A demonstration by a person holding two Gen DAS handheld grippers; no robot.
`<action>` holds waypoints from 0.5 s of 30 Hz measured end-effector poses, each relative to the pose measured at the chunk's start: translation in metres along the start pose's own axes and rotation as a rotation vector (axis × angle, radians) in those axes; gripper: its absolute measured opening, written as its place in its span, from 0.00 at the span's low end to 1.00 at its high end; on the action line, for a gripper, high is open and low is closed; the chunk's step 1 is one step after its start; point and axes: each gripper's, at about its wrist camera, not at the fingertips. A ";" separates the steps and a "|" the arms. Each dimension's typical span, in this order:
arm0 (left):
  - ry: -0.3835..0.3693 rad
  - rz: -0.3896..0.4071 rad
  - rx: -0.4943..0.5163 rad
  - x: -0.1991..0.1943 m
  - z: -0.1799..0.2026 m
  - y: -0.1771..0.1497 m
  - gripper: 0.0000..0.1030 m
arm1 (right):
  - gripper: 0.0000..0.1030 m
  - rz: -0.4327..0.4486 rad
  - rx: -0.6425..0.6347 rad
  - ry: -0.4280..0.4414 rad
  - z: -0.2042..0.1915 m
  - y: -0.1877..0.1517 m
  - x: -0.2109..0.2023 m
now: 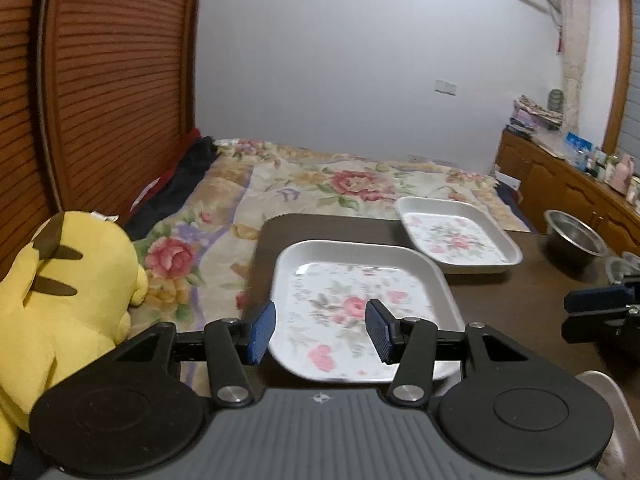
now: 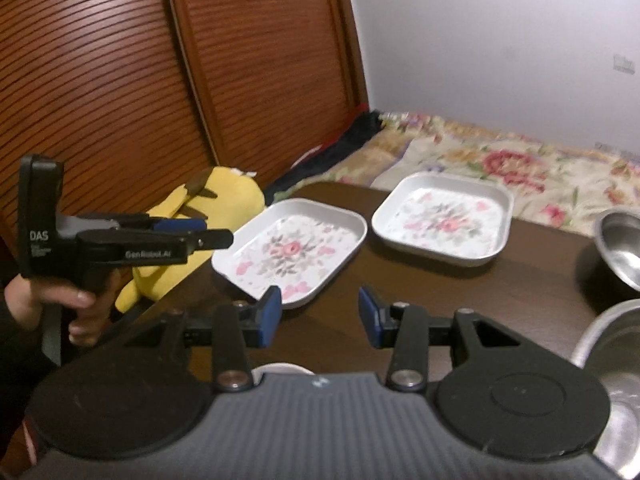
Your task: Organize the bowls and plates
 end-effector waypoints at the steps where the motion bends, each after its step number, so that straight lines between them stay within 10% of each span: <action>1: 0.004 -0.002 -0.006 0.003 -0.004 0.001 0.51 | 0.43 -0.012 0.009 0.005 0.002 0.001 0.006; 15: -0.010 -0.042 -0.068 0.030 -0.028 0.002 0.38 | 0.43 -0.115 0.104 0.029 0.011 0.016 0.060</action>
Point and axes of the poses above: each gripper's, at about its wrist camera, not at the fingertips, and x roughly the way its jaws point, z to its right, y to its top, and after that the axes turned 8 degrees about -x, right-handed
